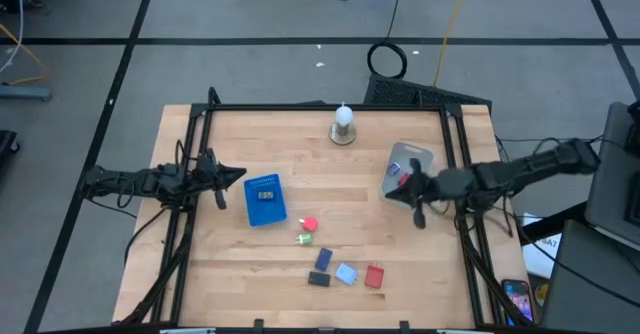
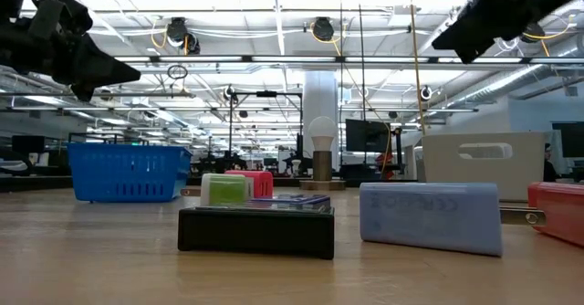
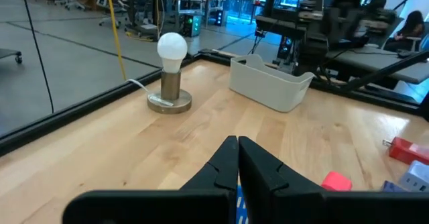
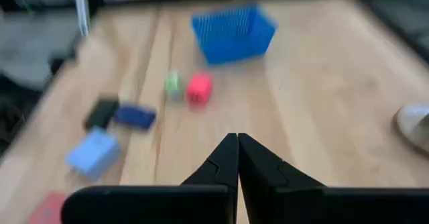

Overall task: Pick & Place Office items
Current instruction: Put the red charger adapter into the gray bin

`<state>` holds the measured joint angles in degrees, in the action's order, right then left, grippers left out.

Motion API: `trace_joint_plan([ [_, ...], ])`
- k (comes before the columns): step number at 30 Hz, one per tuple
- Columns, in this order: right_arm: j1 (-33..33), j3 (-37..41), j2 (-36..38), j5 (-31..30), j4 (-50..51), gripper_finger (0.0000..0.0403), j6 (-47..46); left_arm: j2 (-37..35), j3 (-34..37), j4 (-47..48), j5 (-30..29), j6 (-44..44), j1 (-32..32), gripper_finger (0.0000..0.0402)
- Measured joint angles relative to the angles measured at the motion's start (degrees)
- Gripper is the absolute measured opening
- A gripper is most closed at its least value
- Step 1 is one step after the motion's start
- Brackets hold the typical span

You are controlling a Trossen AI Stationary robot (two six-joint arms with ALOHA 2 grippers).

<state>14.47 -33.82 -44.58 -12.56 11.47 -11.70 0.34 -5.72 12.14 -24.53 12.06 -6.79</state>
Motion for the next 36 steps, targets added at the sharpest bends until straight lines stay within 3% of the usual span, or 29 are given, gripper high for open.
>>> trace_joint_plan([
  [4,7.95,-9.82,-12.60,-4.12,6.57,0.0000,-4.29,0.01,0.00,0.10,0.03,1.86,0.00,0.0005],
  [11,15.67,-19.94,-28.93,-1.49,7.03,0.0026,-13.14,0.02,0.00,1.80,0.07,2.63,0.00,0.0020],
  [15,16.84,-23.16,-35.83,4.23,7.61,0.0094,-21.81,0.03,0.00,2.66,0.50,3.64,0.00,0.0014],
  [21,16.81,-23.98,-42.53,10.98,7.43,0.0232,-28.71,0.02,0.00,2.60,0.53,3.94,0.00,0.0004],
  [25,17.29,-24.00,-44.31,11.14,6.96,0.0298,-33.15,0.02,0.00,2.60,0.57,4.19,0.00,0.0017],
  [30,20.10,-25.07,-44.48,9.43,7.31,0.0313,-34.33,0.02,0.00,2.60,0.55,4.21,0.00,0.0017],
  [36,24.97,-31.81,-47.17,5.22,10.33,0.0295,-32.54,0.02,0.00,2.58,0.52,4.23,0.00,0.0003],
])
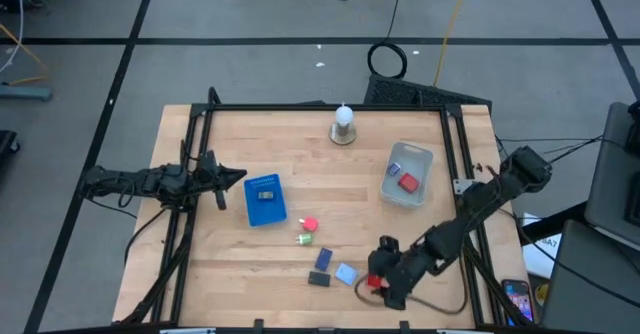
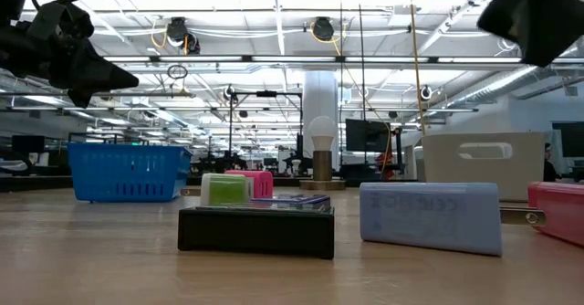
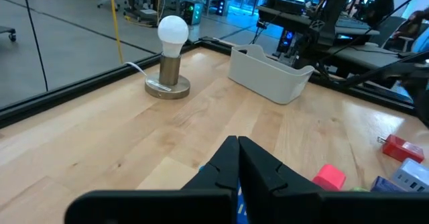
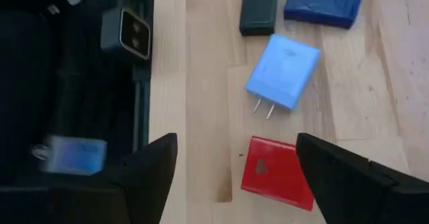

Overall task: Pick & Place Office items
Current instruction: Put the red charger adapter into the gray bin

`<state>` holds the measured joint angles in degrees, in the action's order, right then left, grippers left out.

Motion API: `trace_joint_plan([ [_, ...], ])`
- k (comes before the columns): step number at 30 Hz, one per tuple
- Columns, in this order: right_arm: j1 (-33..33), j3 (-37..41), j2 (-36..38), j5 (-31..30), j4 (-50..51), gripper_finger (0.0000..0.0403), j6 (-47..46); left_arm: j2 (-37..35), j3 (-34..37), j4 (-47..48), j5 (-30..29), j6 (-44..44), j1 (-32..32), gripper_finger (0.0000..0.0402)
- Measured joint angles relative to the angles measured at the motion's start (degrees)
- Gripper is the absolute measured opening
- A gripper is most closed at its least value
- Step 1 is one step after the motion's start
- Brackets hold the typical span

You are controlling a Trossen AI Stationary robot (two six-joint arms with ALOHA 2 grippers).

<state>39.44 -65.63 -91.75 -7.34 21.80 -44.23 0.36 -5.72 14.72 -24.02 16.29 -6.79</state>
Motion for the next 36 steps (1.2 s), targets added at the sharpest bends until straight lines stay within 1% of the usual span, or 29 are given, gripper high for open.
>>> trace_joint_plan([
  [3,1.54,-5.56,-3.85,-1.78,6.79,0.0279,0.62,0.00,0.00,0.00,-0.02,0.06,0.00,0.0011],
  [6,1.88,-11.23,-9.32,-3.13,16.37,0.0259,-0.84,0.00,0.00,0.00,-0.02,0.44,0.00,0.0019],
  [9,1.11,-15.02,-13.94,-3.23,21.30,0.0239,-1.13,0.00,0.00,-0.01,0.01,0.56,0.00,0.0020],
  [13,-0.12,-16.39,-16.52,-3.01,21.25,0.0220,-1.17,0.00,-0.02,0.00,0.01,0.57,0.00,0.0014],
  [17,-1.18,-16.36,-16.79,-2.97,24.54,0.0209,-1.84,0.00,-0.02,0.04,0.03,0.55,0.00,0.0003],
  [19,-1.55,-16.36,-16.67,-2.85,26.18,0.0205,-2.96,0.00,-0.02,-0.01,0.04,0.55,0.00,0.0004],
  [22,-1.94,-16.32,-16.74,-1.07,27.89,0.0204,-4.60,0.00,-0.02,0.00,0.05,0.52,0.00,0.0015],
  [25,-1.94,-16.29,-16.88,0.61,27.77,0.0213,-4.88,0.00,-0.02,0.02,0.05,0.48,0.00,0.0022],
  [28,-1.94,-15.66,-16.96,2.34,27.22,0.0232,-5.31,0.00,-0.02,0.00,0.07,0.46,0.00,0.0021],
  [32,-1.94,-14.66,-16.95,4.54,26.12,0.0273,-5.79,0.00,-0.02,0.02,0.14,0.44,0.00,0.0012],
  [36,-1.94,-13.32,-16.94,4.68,24.77,0.0318,-7.41,0.00,-0.02,0.00,0.12,0.44,0.01,0.0002],
])
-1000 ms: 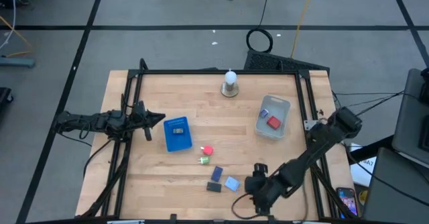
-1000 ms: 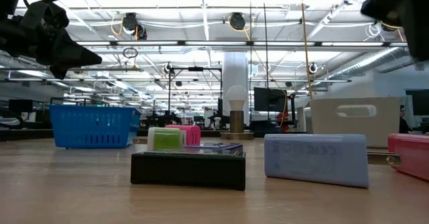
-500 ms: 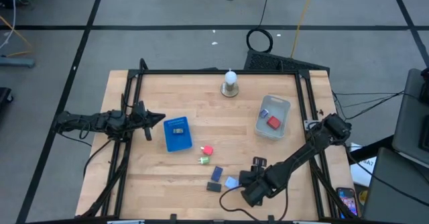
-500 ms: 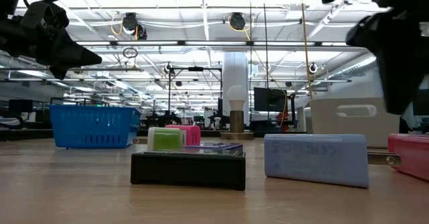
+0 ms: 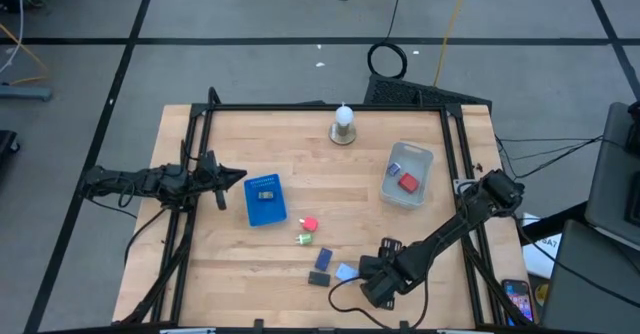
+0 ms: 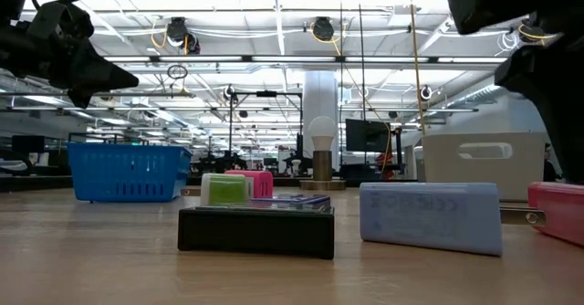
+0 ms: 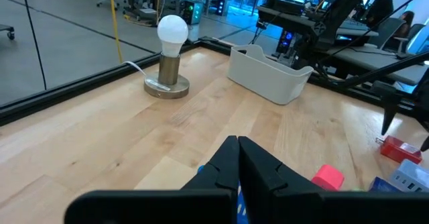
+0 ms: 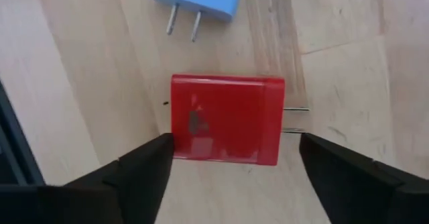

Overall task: Pick & Place Office items
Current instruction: Put the red charger adapter into the gray bin

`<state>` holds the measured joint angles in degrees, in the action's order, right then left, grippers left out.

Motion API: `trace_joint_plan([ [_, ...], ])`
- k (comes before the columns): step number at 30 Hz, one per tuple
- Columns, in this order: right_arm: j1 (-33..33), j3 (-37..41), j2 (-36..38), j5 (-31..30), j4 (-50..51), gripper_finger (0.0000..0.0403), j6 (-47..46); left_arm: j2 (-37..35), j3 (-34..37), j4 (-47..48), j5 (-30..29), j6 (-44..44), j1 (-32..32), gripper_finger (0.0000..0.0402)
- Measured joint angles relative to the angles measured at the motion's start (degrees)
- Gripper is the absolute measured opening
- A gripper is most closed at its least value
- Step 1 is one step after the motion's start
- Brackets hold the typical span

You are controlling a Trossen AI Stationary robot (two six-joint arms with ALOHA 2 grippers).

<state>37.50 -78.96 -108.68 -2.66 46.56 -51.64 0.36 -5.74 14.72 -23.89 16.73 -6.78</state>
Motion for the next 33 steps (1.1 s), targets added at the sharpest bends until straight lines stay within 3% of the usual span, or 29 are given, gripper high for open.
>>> trace_joint_plan([
  [5,-0.45,2.54,0.31,0.09,-3.72,0.0348,-0.27,0.00,0.00,0.02,0.01,0.00,-0.01,0.0015],
  [13,-0.88,3.30,0.20,-0.25,-5.87,0.0344,1.12,0.00,0.00,0.02,0.00,-0.17,0.00,0.0020],
  [20,-2.27,3.28,0.22,-1.77,5.06,0.0337,-0.08,0.00,0.00,0.02,0.00,-0.08,-0.01,0.0002],
  [25,-2.67,3.32,0.60,-1.87,10.11,0.0337,0.07,0.00,0.00,0.01,-0.01,-0.43,0.00,0.0014],
  [29,-2.65,3.54,2.81,-2.79,8.44,0.0336,7.43,0.00,0.00,0.02,-0.03,-0.48,0.00,0.0025],
  [33,-1.27,3.76,6.31,-7.74,7.26,0.0336,16.86,0.00,-0.02,0.02,-0.03,-0.48,-0.01,0.0026],
])
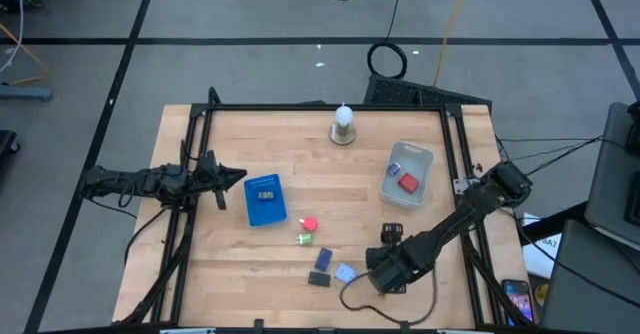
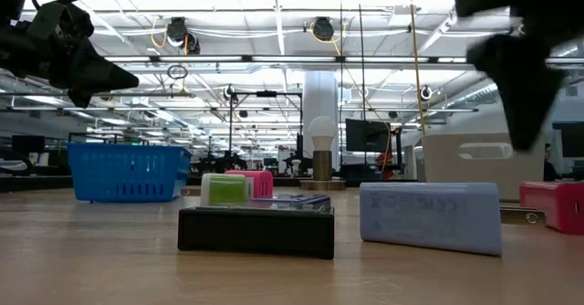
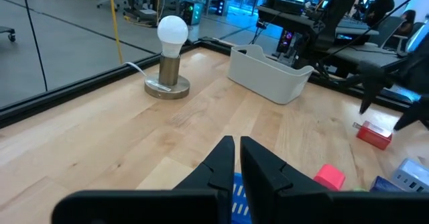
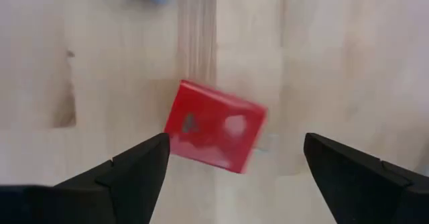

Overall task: Pick & Place Office items
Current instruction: Put the red charger adapter into the gray bin

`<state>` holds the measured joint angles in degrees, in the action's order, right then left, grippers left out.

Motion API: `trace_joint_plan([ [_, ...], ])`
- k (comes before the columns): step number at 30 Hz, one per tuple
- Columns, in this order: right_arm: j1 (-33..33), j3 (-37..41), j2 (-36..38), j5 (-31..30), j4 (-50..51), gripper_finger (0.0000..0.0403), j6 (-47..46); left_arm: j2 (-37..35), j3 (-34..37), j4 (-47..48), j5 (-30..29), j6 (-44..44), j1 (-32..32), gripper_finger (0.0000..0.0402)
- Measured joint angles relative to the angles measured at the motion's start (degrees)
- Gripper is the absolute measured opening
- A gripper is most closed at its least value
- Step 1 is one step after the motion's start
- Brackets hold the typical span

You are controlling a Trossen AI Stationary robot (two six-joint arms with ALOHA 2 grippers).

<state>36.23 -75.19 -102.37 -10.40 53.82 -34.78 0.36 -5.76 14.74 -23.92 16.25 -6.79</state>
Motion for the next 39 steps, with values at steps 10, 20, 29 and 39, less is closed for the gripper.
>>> trace_joint_plan([
  [10,4.58,-0.17,3.39,-3.47,-1.74,0.0336,36.97,0.00,0.00,0.00,-0.02,-0.91,0.00,0.0026],
  [20,2.67,-0.25,-1.87,-4.43,-8.14,0.0336,53.48,0.00,0.00,-0.02,-0.04,-1.09,0.00,0.0026],
  [29,2.32,-0.29,-2.56,-0.88,-4.92,0.0336,53.51,0.00,0.00,0.00,-0.04,-1.64,0.00,0.0026],
  [39,2.46,-0.29,-2.53,-0.38,-2.76,0.0336,56.56,0.00,0.00,0.00,-0.04,-2.36,0.02,0.0026],
])
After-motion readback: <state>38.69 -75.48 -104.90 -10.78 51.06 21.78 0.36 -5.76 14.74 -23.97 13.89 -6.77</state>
